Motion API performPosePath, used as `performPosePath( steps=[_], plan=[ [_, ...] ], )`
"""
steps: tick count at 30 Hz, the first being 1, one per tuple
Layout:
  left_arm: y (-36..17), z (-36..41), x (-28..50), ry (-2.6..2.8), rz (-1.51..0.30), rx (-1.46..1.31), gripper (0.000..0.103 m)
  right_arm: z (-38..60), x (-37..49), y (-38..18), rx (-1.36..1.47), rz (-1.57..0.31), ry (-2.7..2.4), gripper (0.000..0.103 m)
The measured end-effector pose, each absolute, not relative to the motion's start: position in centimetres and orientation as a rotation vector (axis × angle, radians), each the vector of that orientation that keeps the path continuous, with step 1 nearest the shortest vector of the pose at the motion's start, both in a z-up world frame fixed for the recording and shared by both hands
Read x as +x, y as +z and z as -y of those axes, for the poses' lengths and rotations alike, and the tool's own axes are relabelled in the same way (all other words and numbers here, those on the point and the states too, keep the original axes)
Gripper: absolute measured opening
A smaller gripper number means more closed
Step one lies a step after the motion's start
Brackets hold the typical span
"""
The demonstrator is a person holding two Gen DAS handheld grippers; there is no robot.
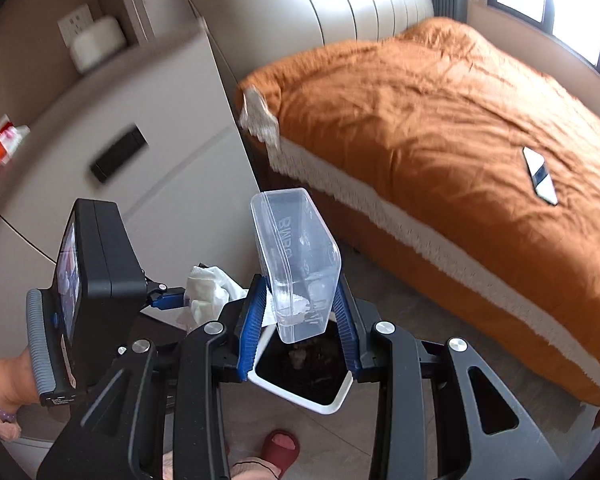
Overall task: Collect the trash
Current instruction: 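Carry both items over the white bin and open both tools to drop them, then move both open tools back toward the desk trash pile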
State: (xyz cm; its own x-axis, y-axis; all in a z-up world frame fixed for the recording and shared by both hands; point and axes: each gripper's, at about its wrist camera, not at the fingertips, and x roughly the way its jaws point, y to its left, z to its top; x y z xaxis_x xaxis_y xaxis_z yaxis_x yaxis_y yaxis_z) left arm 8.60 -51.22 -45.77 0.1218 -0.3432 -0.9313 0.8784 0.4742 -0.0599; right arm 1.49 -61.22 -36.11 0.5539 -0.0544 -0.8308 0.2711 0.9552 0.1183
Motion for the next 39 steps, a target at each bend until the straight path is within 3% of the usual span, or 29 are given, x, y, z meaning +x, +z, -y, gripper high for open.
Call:
performPosePath(
  steps=[1, 2, 3, 4, 5, 12, 18, 30, 39],
  plan=[
    [-47.6, 51.6, 8.6, -0.989, -1.133, 0.602, 0.062, 61.5, 1.7, -37.5, 0.248, -0.98, -0.19, 0.036],
    [-49.1, 51.9, 8.7, -1.005, -1.151, 0.603, 0.078, 61.7, 1.9, -39.2, 0.251, -0.998, -0.186, 0.045],
    [-51.0, 52.2, 8.8, -1.012, -1.157, 0.608, 0.088, 61.8, 2.1, -40.8, 0.25, -1.016, -0.184, 0.059],
    [-52.2, 52.4, 8.8, -1.01, -1.159, 0.615, 0.095, 62.0, 2.3, -42.9, 0.244, -1.034, -0.196, 0.089],
    [-53.5, 52.5, 9.0, -1.012, -1.168, 0.627, 0.095, 62.1, 2.3, -44.3, 0.239, -1.042, -0.208, 0.099],
    [-56.0, 51.9, 9.8, -0.972, -1.175, 0.619, 0.098, 62.2, 2.4, -47.8, 0.22, -1.111, -0.223, 0.099],
    [-51.3, 51.1, 10.1, -0.959, -1.143, 0.57, 0.098, 62.0, 3.2, -44.5, 0.187, -1.088, -0.225, 0.099],
    [-35.4, 48.4, 10.5, -0.905, -0.98, 0.468, 0.098, 59.8, 4.2, -28.2, 0.121, -0.879, -0.244, 0.099],
    [-23.6, 42.0, 11.0, -0.777, -0.831, 0.337, 0.098, 55.0, 5.1, -18.1, 0.064, -0.695, -0.168, 0.099]
  ],
)
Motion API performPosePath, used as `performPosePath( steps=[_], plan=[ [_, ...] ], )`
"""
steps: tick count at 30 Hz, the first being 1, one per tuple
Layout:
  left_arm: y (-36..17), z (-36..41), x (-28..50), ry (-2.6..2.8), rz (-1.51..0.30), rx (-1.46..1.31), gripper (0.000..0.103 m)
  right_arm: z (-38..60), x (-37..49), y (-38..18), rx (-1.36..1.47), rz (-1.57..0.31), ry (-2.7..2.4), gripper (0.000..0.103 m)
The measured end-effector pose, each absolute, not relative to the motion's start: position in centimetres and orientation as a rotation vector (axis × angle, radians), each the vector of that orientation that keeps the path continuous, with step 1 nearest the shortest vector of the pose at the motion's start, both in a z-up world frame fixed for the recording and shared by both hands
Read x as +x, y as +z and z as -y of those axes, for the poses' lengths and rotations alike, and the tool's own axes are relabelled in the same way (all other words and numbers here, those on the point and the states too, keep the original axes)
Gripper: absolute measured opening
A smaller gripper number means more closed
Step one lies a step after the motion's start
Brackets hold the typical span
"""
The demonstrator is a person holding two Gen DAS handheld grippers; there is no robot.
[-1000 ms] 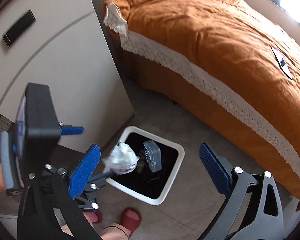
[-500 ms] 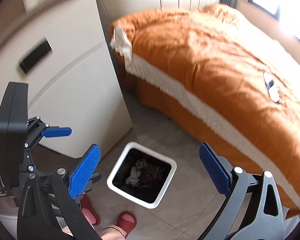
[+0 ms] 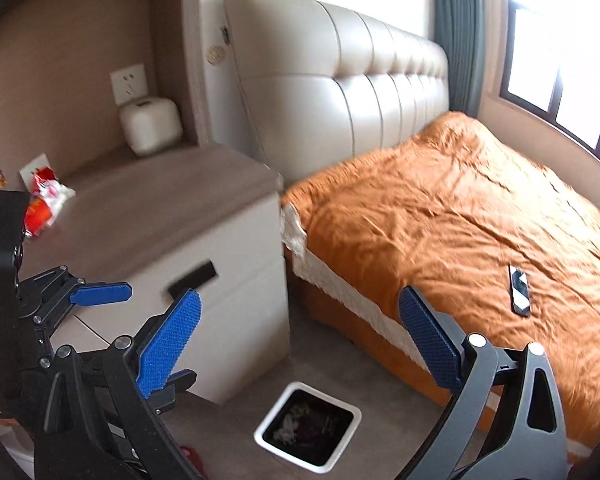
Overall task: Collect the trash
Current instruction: 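Move both open tools back toward the desk trash pile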
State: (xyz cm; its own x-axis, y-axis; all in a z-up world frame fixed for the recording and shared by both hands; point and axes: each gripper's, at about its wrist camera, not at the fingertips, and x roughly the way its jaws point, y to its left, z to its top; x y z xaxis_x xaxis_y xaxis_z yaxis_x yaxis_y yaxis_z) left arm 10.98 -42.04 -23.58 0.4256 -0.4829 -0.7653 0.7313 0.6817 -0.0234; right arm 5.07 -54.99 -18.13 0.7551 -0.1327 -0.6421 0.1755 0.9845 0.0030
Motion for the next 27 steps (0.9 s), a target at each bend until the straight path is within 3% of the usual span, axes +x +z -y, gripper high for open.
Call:
performPosePath(
  steps=[13, 27],
  plan=[
    [-16.1, 29.9, 13.2, -0.539, -0.735, 0.223, 0.098, 44.5, 8.3, -10.8, 0.0, -0.559, 0.059, 0.099],
    [-14.5, 17.1, 14.1, -0.255, -0.697, 0.15, 0.098, 33.6, 12.4, -8.9, -0.057, -0.54, 0.295, 0.099]
  ],
)
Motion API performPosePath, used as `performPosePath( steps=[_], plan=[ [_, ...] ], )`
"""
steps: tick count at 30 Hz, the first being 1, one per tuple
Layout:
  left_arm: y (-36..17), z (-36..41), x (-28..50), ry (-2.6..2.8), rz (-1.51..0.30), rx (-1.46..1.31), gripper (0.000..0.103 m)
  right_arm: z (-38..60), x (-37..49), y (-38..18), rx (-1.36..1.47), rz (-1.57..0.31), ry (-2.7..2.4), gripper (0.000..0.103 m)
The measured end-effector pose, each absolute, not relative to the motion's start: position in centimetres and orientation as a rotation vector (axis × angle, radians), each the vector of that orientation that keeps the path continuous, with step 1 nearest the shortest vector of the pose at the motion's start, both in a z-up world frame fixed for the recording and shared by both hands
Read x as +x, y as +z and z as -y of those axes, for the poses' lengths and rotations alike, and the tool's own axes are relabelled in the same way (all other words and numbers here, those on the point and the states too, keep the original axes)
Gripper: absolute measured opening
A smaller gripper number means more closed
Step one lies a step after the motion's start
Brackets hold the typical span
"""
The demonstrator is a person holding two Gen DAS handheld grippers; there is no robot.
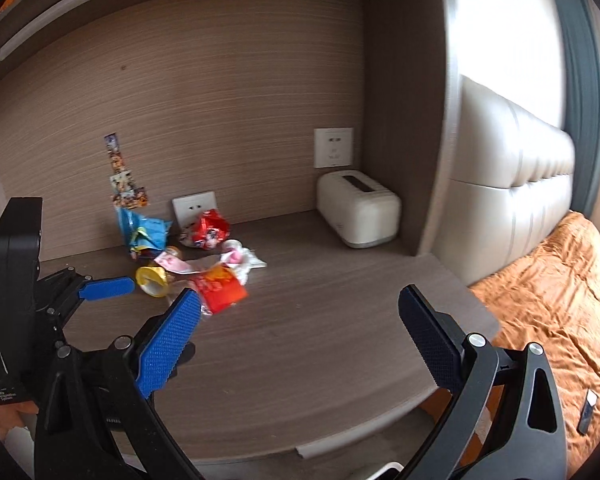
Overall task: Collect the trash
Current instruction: 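Move both open tools back toward the desk trash pile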
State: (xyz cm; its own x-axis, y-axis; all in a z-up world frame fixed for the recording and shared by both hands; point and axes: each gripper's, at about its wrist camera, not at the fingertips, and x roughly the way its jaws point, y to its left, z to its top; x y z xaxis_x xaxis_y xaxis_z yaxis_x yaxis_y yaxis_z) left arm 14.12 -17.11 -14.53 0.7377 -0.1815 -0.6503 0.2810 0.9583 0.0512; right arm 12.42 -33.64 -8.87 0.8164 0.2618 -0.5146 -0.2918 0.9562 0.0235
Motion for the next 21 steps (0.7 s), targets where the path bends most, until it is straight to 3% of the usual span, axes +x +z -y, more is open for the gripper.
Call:
performPosePath(
  steps=[13, 21],
  plan=[
    [-17.6, 4.5, 17.8, -0.013, -0.744, 0.129, 0.098, 24.4, 17.6, -14.8, -0.02, -0.711, 0.467, 0.099],
    [-20.5, 2.7, 22.3, -0.028, -0.799, 0.155, 0.097, 22.2, 21.5, -19.3, 0.106, -0.889, 0.427, 0.099]
  ],
)
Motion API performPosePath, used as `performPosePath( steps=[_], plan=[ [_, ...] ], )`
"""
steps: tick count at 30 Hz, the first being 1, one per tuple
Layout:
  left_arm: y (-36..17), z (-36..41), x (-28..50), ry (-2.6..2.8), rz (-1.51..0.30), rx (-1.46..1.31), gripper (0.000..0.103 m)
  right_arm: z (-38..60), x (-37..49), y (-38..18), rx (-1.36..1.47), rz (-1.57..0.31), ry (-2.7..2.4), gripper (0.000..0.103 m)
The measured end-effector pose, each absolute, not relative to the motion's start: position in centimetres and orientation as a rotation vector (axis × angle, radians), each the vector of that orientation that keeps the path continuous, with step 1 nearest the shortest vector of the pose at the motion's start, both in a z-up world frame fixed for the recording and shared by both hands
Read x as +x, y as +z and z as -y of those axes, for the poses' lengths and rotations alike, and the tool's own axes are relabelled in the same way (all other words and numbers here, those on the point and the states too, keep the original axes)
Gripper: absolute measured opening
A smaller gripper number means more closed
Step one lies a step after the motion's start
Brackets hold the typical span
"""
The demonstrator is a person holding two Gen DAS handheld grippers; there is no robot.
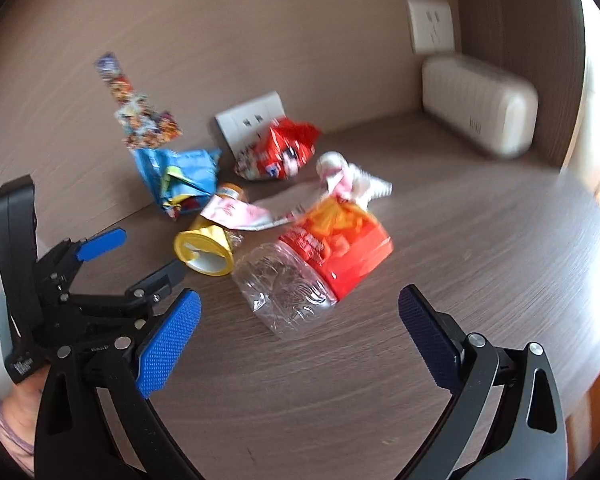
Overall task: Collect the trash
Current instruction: 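Move both open tools back toward the desk trash pile, then grasp the yellow cup with the left tool while the right tool grasps the clear bottle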
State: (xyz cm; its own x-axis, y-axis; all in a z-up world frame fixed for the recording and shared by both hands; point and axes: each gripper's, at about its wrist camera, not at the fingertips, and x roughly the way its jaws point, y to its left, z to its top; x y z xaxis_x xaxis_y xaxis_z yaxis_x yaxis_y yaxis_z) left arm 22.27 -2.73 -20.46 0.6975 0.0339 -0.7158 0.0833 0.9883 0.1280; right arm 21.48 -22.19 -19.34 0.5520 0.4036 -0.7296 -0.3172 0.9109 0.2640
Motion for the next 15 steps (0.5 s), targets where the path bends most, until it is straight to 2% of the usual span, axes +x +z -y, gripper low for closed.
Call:
performPosePath(
  steps=[3, 9, 12, 13, 14, 15],
  plan=[
    [-21.2, 2.7, 23.5, -0.063, -0.818, 0.164, 0.088, 21.9, 22.8, -20.7, 0.184, -0.956, 0.395, 0.099],
    [-22.5, 3.2, 25.3, -0.106, -0.843, 0.198, 0.081, 21.4, 24.8, -22.2, 0.343, -1.029, 0.385, 0.099],
    [-23.0, 3.5, 26.0, -0.112, -0.851, 0.218, 0.074, 20.3, 25.3, -21.9, 0.325, -1.014, 0.383, 0.099],
    [-23.0, 3.4, 26.3, -0.129, -0.853, 0.206, 0.063, 20.1, 25.3, -21.8, 0.317, -1.004, 0.379, 0.099],
    [-23.0, 3.4, 26.5, -0.14, -0.856, 0.195, 0.046, 19.8, 25.4, -21.7, 0.302, -0.986, 0.377, 0.094],
    [-23.0, 3.4, 26.8, -0.151, -0.86, 0.186, 0.039, 19.6, 25.3, -21.6, 0.295, -0.974, 0.386, 0.085]
  ],
)
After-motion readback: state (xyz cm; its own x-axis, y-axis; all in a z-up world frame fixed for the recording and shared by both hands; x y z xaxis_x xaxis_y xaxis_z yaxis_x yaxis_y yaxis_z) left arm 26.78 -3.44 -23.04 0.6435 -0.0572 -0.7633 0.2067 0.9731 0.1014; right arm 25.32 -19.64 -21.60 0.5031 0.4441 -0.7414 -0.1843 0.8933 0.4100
